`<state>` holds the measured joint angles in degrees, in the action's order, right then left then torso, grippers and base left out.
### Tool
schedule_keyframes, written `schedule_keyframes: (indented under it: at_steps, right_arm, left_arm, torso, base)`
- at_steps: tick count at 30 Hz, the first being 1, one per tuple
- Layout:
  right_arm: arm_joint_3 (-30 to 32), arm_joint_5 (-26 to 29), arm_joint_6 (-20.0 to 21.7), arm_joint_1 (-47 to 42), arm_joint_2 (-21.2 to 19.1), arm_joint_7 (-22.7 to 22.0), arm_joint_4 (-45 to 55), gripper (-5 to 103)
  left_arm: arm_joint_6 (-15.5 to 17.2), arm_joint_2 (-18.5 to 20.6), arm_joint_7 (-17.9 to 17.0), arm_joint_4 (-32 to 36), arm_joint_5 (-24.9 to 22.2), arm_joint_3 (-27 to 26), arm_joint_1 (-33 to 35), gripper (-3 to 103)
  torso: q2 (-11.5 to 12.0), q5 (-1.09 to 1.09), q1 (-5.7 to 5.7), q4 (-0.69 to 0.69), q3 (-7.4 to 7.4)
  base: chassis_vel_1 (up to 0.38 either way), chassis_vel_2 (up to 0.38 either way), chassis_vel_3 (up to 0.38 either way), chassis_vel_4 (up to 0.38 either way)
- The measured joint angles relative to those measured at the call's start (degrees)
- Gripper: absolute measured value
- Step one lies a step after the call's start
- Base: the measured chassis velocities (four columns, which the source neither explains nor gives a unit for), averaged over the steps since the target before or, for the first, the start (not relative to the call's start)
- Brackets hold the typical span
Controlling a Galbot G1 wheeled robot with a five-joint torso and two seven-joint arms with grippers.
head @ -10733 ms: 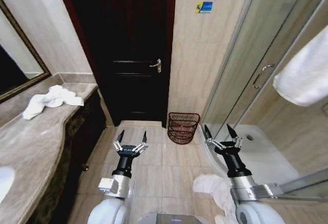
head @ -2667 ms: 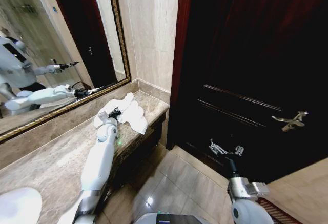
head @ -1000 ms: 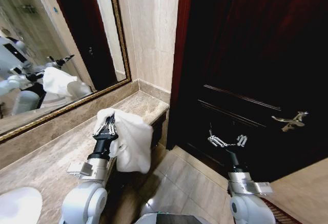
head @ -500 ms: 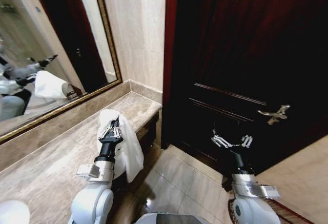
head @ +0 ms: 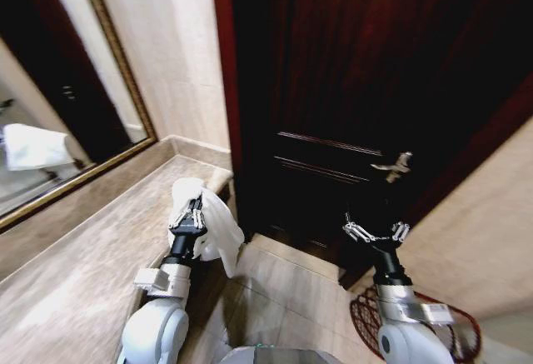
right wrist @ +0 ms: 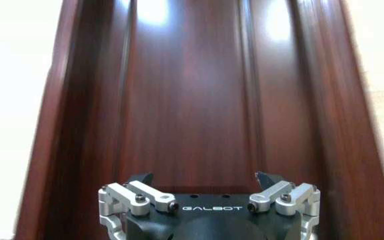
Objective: Discard the used towel into the hamper.
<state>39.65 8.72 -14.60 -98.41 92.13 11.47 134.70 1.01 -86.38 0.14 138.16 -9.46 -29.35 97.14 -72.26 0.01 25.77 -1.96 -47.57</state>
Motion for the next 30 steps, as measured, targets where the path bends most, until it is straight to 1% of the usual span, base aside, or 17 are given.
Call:
schedule_keyframes:
  at_steps: [1, 6, 7, 8, 9, 13, 18, 30]
  right_arm:
    - [-0.07, 0.00, -0.09, 0.08, 0.00, -0.15, -0.10, 100]
    - [-0.15, 0.08, -0.58, 0.32, 0.01, -1.53, -0.50, 100]
    - [0.28, 0.12, -1.75, 0.35, 0.02, 0.30, -0.61, 100]
    - [0.28, 0.12, -1.75, 0.35, 0.02, 0.30, -0.61, 100]
    - [0.49, -0.04, -2.37, 0.49, 0.02, 1.68, -0.61, 100]
    - [0.34, 0.17, -2.62, 0.89, 0.01, 2.70, -0.89, 100]
    - [0.39, 0.70, -2.53, 1.31, 0.02, 2.85, -0.94, 100]
    - [0.13, 0.60, -1.05, 0.37, 0.01, 2.13, 0.44, 100]
  left_arm:
    - [-0.01, 0.01, 0.02, 0.01, -0.48, 0.59, 0.17, 2]
    - [0.09, 0.04, 0.43, -0.03, -1.06, 1.29, 0.11, 2]
    - [0.41, 0.09, 0.37, -0.33, -1.54, 1.49, -0.02, 2]
    - [0.41, 0.09, 0.37, -0.33, -1.54, 1.49, -0.02, 2]
    - [0.58, 0.13, 0.32, -0.66, -1.76, 1.62, -0.11, 2]
    - [0.59, 0.13, 0.51, -1.38, -1.82, 1.87, -0.42, 2]
    - [1.67, 0.24, 0.52, -1.09, -2.68, 2.29, -0.69, 2]
    - [1.86, 0.40, 1.48, -1.21, -2.59, 2.03, -1.50, 2]
  torso:
    - [0.00, 0.00, 0.00, -0.02, 0.00]
    - [0.00, 0.00, 0.00, -0.01, 0.00]
    - [0.00, 0.00, 0.00, -0.01, 0.00]
    - [0.00, 0.00, 0.00, -0.01, 0.00]
    - [0.00, 0.00, 0.00, -0.01, 0.00]
    - [0.00, 0.00, 0.00, -0.01, 0.00]
    - [0.00, 0.01, 0.00, -0.01, 0.00]
    - [0.00, 0.00, 0.00, -0.01, 0.00]
  base:
    - [-0.111, -0.093, -0.107, -0.106]
    - [-0.124, -0.122, -0.129, -0.119]
    - [-0.140, -0.124, -0.112, -0.133]
    - [-0.140, -0.124, -0.112, -0.133]
    - [-0.157, -0.149, -0.138, -0.133]
    - [-0.141, -0.122, -0.132, -0.130]
    - [-0.125, -0.131, -0.118, -0.119]
    - [-0.127, -0.124, -0.125, -0.131]
